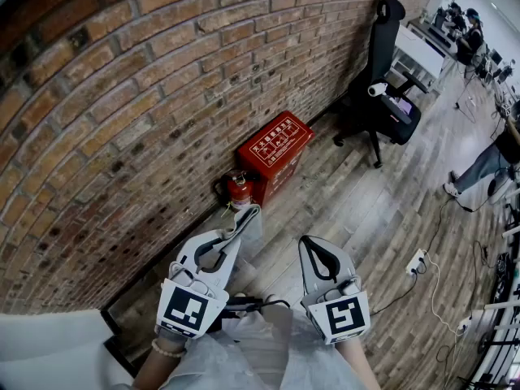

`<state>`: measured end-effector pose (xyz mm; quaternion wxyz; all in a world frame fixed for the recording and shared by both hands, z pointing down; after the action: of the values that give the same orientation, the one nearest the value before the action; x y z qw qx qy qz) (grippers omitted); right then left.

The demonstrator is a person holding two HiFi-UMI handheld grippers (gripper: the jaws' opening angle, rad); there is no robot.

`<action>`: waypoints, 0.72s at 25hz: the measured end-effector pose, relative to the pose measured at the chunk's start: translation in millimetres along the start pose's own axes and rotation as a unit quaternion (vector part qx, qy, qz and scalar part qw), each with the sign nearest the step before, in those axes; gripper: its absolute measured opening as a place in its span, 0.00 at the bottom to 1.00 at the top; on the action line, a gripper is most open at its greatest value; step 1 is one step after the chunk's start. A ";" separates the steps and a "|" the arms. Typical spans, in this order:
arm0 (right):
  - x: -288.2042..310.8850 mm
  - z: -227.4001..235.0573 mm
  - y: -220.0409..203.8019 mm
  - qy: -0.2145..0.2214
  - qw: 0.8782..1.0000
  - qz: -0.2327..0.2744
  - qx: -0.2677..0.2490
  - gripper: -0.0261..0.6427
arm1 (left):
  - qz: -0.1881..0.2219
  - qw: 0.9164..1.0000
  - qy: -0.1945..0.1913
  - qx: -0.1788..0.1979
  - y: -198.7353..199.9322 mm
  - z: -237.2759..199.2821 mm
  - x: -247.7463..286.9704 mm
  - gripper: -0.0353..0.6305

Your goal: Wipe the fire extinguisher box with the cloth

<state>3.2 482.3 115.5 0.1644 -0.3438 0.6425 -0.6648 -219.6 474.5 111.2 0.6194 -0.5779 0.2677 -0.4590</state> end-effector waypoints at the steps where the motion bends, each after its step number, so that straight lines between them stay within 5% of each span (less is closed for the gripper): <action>1: -0.4 -0.6 -0.4 0.000 1.000 0.000 0.000 0.05 | 0.000 1.000 0.000 -0.001 -0.4 0.4 -0.5 0.07; 18: 4.0 -4.5 -0.9 -0.004 1.000 -0.001 0.004 0.05 | 0.003 1.000 -0.007 0.002 -2.9 -4.3 -0.1 0.07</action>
<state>-2.3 483.1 117.6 0.1675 -0.3466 0.6386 -0.6663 -224.2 472.8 113.2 0.6235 -0.5794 0.2640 -0.4537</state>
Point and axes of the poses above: the fingertips, and each gripper's own axes: x forward along the fingers, z to its right, y out of its top, the point moved 10 cm from there along -x, backward along the fingers, and after that the axes turned 13 degrees about y, right-handed, at the moved point
